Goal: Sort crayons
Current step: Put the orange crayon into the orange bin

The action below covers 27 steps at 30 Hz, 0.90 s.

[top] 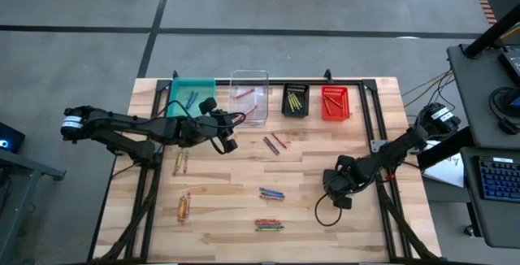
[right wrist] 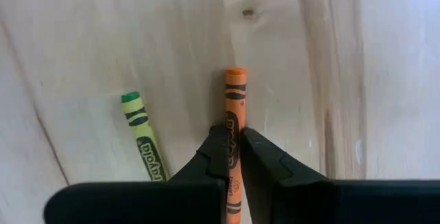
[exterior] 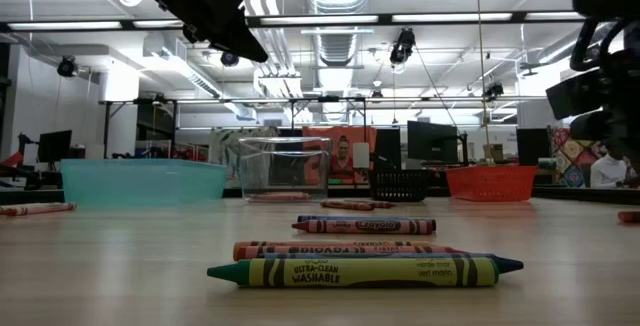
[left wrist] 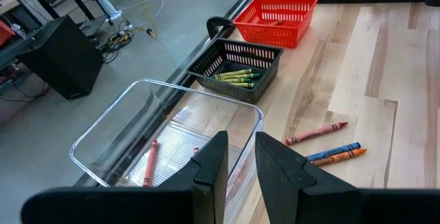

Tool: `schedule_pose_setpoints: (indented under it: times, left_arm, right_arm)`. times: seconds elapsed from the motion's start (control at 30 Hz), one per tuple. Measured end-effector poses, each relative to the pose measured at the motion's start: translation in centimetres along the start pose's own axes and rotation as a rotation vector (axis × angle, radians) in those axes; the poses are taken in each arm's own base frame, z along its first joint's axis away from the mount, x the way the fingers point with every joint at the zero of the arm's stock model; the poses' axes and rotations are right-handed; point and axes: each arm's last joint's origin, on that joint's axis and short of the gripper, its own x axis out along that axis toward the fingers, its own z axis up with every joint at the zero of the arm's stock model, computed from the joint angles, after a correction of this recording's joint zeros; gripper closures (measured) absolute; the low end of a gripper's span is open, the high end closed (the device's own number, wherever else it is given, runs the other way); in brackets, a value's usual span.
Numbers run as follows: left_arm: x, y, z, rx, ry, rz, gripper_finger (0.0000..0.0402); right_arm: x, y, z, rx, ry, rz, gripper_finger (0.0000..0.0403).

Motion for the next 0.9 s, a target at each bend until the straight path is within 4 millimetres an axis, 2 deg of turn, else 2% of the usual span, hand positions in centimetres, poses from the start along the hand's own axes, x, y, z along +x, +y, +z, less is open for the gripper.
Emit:
schedule_pose_setpoints:
  times: [0.17, 0.43, 0.9]
  left_arm:
    - [0.0, 0.0, 0.0, 0.000, 0.000, 0.000, 0.0345]
    - [0.0, 0.0, 0.0, 0.000, 0.001, 0.000, 0.0345]
    - [0.0, 0.0, 0.0, 0.001, 0.002, 0.000, 0.0345]
  right_arm:
    - [-1.2, -1.0, 0.7, 0.069, -0.069, -0.010, 0.0390]
    - [-3.9, -3.2, 3.0, 0.201, -0.179, 0.073, 0.0390]
    - [-8.1, -8.1, 8.6, 0.152, -0.354, 0.065, 0.0390]
